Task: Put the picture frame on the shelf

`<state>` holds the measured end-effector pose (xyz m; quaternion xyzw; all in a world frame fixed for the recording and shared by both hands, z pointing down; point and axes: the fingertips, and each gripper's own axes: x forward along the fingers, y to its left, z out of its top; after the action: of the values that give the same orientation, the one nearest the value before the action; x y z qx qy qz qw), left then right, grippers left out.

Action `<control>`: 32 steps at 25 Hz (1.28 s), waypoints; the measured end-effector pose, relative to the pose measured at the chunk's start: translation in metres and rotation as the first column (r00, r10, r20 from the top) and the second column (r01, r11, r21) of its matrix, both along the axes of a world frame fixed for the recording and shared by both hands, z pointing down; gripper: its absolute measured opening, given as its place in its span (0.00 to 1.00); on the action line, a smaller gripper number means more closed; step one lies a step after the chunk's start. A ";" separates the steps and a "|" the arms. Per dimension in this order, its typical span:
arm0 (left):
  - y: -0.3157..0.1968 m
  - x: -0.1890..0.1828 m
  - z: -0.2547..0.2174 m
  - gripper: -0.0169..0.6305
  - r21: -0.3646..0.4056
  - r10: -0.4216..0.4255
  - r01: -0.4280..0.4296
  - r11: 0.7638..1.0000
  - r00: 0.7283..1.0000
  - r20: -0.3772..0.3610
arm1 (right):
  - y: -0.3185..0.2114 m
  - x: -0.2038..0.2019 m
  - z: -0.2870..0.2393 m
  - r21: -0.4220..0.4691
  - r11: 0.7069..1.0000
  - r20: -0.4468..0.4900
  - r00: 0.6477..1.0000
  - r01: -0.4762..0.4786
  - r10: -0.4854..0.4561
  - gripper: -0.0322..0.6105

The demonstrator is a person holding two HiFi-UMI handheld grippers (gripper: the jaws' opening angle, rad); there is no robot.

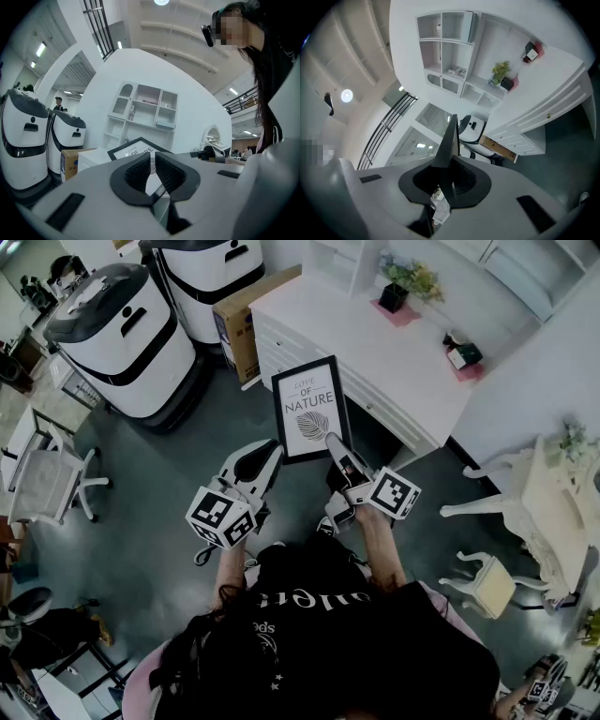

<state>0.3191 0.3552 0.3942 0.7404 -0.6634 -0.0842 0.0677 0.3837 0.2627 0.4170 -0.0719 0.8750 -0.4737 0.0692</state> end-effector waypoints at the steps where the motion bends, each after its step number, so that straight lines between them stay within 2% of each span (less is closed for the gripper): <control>1: -0.003 0.000 0.002 0.09 0.000 -0.004 0.004 1.000 1.000 -0.003 | -0.003 0.001 0.001 -0.002 1.000 -0.001 1.000 -0.001 0.001 0.16; 5: -0.004 -0.004 0.008 0.09 0.003 -0.008 0.008 1.000 1.000 -0.012 | -0.006 0.000 0.006 -0.011 1.000 0.007 1.000 0.003 -0.003 0.16; 8: -0.009 -0.005 0.013 0.09 0.008 -0.006 0.006 1.000 1.000 -0.015 | -0.010 0.003 0.013 -0.052 0.999 0.018 1.000 0.004 -0.003 0.16; 15: -0.093 0.017 0.009 0.09 -0.011 -0.013 0.013 1.000 1.000 -0.022 | -0.091 0.023 0.015 -0.074 0.997 0.014 0.999 0.031 -0.030 0.16; 22: -0.142 0.037 0.011 0.09 -0.013 -0.024 0.024 1.000 1.000 0.000 | -0.143 0.037 0.022 -0.087 0.995 0.025 0.998 0.055 -0.053 0.16; 32: -0.166 0.021 0.011 0.09 -0.059 -0.065 0.065 0.996 0.998 0.012 | -0.175 0.018 0.028 -0.135 0.986 0.050 0.995 0.097 -0.091 0.16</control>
<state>0.3402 0.1894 0.4057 0.7165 -0.6897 -0.0629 0.0834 0.4014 0.0875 0.4447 -0.0247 0.8410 -0.5371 0.0608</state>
